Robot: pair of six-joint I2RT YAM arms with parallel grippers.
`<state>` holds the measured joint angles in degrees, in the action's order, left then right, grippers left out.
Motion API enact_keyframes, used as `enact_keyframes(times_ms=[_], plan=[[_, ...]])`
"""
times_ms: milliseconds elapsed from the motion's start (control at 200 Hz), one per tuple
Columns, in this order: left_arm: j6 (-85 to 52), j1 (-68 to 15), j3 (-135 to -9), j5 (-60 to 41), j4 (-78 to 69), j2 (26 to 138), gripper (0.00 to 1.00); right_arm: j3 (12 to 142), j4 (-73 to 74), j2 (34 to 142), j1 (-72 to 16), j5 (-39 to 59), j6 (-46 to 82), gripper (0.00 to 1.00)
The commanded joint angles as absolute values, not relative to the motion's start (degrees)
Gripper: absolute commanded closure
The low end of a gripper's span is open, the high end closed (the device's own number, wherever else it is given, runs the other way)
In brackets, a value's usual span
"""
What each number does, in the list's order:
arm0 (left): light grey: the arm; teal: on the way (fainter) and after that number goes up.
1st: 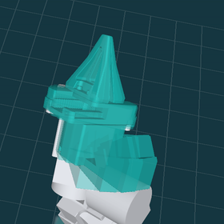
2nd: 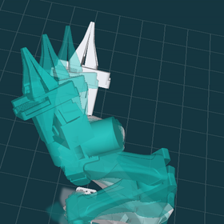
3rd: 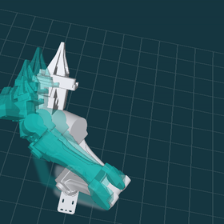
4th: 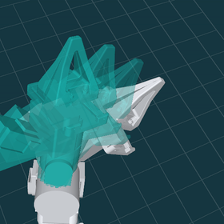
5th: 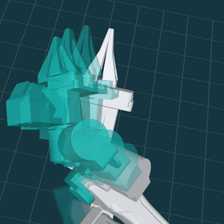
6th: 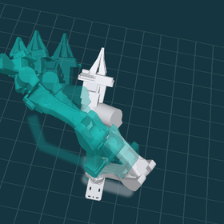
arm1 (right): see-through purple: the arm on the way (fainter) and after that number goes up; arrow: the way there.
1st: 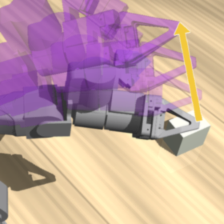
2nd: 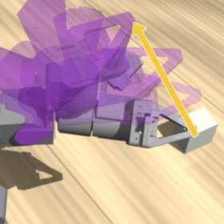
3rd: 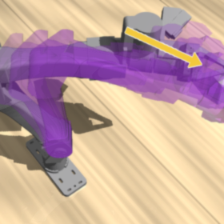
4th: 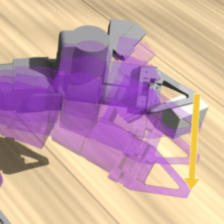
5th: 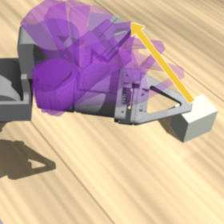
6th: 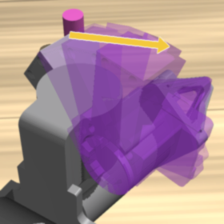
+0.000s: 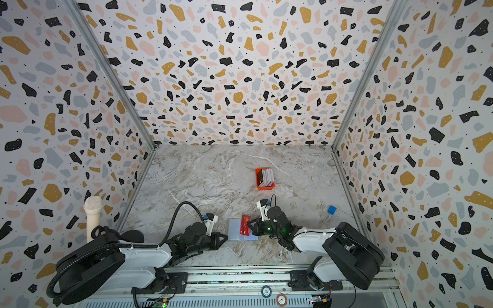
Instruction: Put the credit cards into the card holder
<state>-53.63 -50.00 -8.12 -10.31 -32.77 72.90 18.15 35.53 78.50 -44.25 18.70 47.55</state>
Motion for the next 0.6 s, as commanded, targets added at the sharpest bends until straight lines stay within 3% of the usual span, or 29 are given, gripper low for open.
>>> enact_keyframes(times_ms=[0,596], plan=[[-53.7,-50.3,-7.7,-11.3,-35.3,73.6,1.00,18.2,37.3,79.3,-44.1,18.8,49.2,1.00],[-55.1,-50.5,-6.2,-11.9,-35.8,73.7,1.00,13.6,47.1,80.4,-44.4,21.7,59.6,1.00]])
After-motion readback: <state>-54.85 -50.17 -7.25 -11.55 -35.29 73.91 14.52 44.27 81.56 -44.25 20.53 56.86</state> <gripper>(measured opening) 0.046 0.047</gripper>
